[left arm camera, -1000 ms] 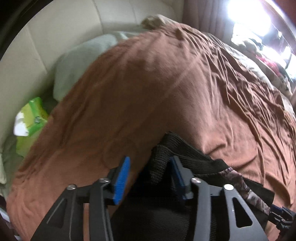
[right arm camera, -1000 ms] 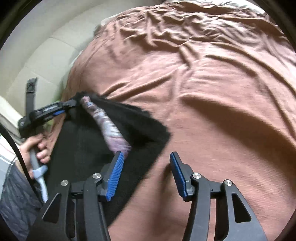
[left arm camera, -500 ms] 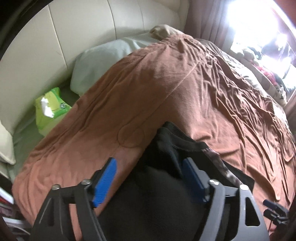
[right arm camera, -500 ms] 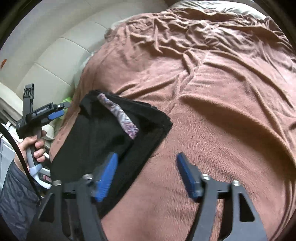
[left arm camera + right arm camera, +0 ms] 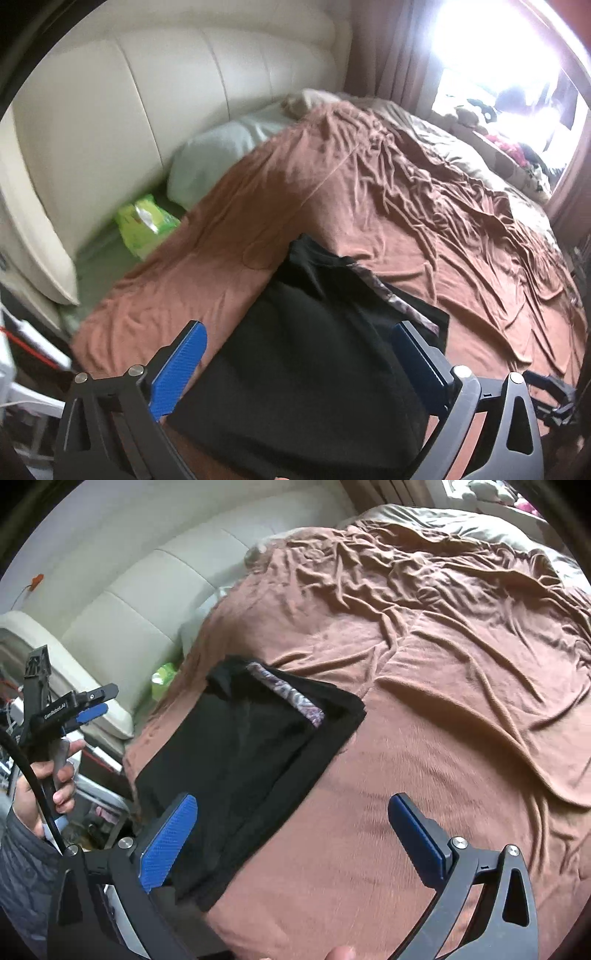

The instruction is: Fold small clothes

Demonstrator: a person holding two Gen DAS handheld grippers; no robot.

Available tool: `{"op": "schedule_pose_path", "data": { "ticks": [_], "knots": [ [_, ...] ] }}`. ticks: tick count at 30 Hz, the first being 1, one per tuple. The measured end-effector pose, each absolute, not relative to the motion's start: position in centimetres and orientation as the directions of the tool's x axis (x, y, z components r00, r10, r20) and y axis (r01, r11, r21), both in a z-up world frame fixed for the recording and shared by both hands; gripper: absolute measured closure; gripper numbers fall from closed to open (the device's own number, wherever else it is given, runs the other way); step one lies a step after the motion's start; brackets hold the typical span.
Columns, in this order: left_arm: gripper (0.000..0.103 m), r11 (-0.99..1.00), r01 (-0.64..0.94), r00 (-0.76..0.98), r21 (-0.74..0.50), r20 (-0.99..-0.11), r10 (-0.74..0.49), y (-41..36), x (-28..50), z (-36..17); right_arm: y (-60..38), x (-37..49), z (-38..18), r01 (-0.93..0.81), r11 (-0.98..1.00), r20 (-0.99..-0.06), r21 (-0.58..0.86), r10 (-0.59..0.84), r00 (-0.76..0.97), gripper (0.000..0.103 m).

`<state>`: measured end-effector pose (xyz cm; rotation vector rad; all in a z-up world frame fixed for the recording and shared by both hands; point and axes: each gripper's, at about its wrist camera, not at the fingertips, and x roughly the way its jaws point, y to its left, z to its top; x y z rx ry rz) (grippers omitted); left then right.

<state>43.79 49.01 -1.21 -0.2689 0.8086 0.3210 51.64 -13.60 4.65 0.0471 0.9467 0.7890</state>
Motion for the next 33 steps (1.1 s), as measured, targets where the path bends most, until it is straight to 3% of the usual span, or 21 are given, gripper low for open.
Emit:
{"op": "schedule_pose_path", "data": {
  "ticks": [10,33],
  "knots": [
    [0.001,0.936,-0.321,0.729,-0.142,-0.669,0.149,42.4,39.1,4.6,-19.1,46.1,9.9,-0.603,0.731,-0.679,0.319,0.621,0.393,0.0],
    [0.0,0.982,-0.121,0.834,-0.146,-0.552,0.02,24.7,30.9,7.5,-33.6,34.1,15.0,-0.548,0.786,-0.614,0.287,0.59,0.524,0.0]
  ]
}}
